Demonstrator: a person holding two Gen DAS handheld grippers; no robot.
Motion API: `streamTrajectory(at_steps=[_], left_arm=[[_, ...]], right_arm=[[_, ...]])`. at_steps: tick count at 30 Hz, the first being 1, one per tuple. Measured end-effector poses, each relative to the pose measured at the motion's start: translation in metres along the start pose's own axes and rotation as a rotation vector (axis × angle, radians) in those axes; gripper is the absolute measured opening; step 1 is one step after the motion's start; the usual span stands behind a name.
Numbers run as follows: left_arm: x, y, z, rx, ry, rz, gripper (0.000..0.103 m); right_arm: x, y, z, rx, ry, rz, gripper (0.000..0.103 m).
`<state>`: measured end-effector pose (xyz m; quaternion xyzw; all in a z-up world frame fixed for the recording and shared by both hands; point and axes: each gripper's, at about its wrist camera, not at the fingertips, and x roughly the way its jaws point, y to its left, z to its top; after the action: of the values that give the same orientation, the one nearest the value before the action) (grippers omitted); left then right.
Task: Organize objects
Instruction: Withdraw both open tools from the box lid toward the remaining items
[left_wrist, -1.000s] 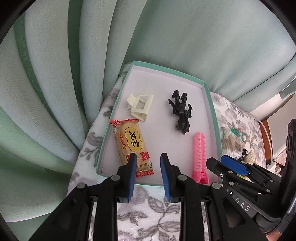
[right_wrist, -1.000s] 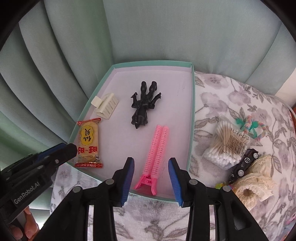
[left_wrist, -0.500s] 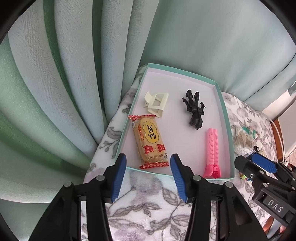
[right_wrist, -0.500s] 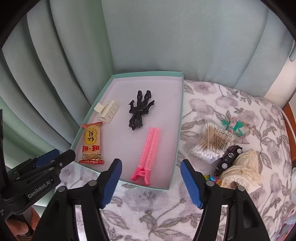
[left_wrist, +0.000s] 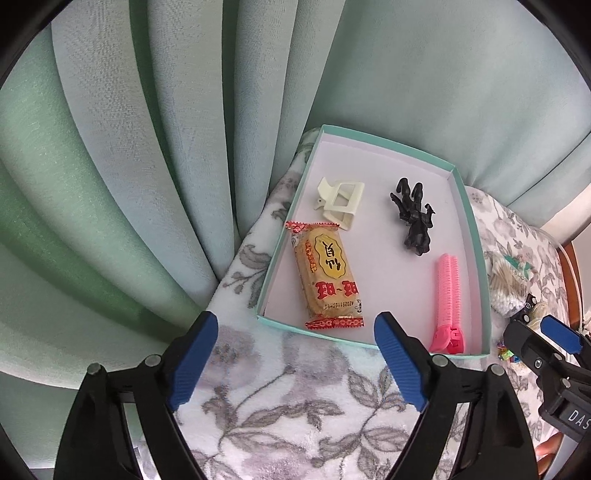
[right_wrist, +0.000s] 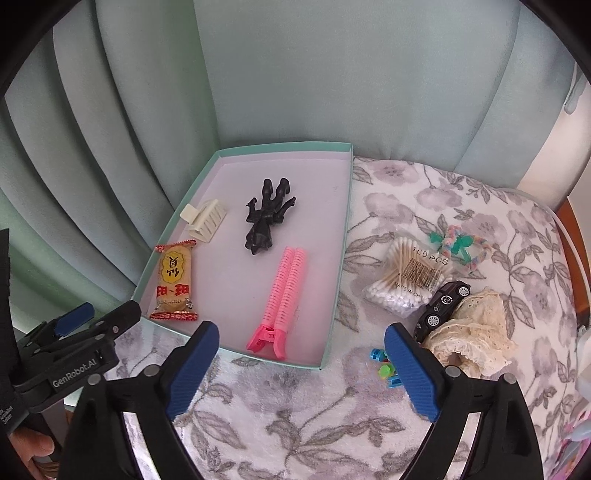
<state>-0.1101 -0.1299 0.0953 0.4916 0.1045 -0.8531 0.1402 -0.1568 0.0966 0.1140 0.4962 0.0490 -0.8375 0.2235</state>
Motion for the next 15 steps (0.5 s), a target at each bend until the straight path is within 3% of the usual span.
streamTrajectory(at_steps=[3, 7, 15], left_arm=[[-0.0023, 0.0029, -0.0003, -0.014, -0.016, -0.001, 0.093], [-0.0038, 0.0043, -0.0005, -0.018, -0.038, 0.02, 0.102], [-0.0068, 0.0021, -0.0017, -0.012, -0.054, 0.018, 0.103]], right_arm=[[0.0008, -0.0017, -0.001, 0.008, 0.0, -0.004, 0.103], [0.0014, -0.0039, -0.0019, 0.018, 0.001, -0.006, 0.103], [0.0007, -0.0074, -0.0026, 0.024, 0.003, -0.005, 0.103]])
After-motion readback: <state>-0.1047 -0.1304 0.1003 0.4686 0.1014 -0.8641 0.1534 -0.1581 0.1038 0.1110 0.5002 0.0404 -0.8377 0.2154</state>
